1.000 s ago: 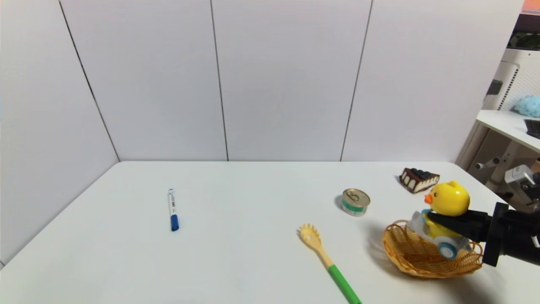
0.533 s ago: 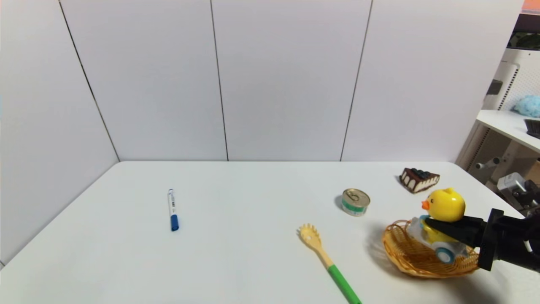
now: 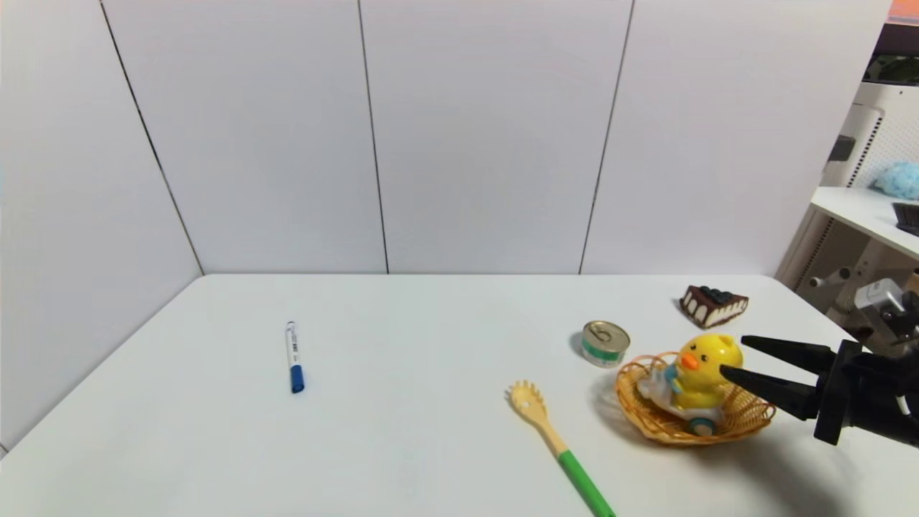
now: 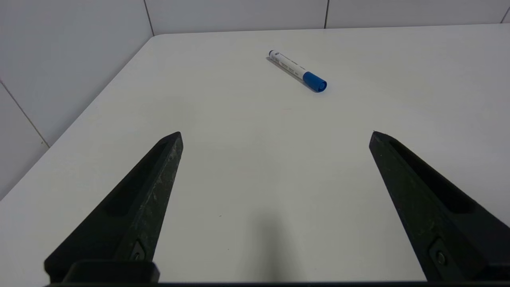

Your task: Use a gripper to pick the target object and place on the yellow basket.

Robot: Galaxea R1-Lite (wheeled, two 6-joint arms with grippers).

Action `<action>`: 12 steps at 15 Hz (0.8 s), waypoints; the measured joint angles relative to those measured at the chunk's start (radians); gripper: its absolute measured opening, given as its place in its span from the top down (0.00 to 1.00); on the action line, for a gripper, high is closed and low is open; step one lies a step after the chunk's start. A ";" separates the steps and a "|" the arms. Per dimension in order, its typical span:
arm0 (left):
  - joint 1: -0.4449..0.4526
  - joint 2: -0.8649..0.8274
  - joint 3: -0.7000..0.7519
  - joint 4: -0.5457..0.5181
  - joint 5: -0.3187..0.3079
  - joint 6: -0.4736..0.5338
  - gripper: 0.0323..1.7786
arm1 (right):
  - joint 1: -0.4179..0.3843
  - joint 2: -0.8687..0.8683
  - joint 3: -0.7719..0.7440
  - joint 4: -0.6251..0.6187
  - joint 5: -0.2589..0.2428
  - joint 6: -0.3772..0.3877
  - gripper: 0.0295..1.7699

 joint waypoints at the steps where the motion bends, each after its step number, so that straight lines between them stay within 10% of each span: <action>1: 0.000 0.000 0.000 0.000 0.000 0.000 0.05 | 0.000 -0.034 -0.014 0.003 0.000 0.030 0.27; 8: 0.000 0.000 0.000 0.000 0.000 0.000 0.05 | 0.008 -0.485 -0.211 0.241 -0.030 0.299 0.13; 12: 0.000 0.000 0.000 0.000 0.000 0.000 0.05 | 0.036 -0.814 -0.244 0.716 -0.271 0.189 0.09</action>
